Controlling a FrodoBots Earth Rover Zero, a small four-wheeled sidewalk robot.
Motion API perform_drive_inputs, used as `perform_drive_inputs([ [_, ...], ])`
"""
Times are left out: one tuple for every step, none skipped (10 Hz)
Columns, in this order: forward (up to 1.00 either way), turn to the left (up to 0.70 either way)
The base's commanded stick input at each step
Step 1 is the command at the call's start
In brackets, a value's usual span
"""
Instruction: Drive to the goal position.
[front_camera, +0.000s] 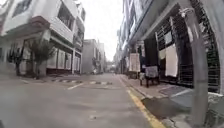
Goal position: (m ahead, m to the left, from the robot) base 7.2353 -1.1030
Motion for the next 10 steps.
perform_drive_inputs([
  [0.49,-0.12],
  [0.49,-0.39],
  [0.49,-0.49],
  [0.49,-0.39],
  [0.49,0.0],
  [0.49,0.0],
  [0.49,0.0],
  [0.49,0.0],
  [0.49,0.0],
  [0.49,0.0],
])
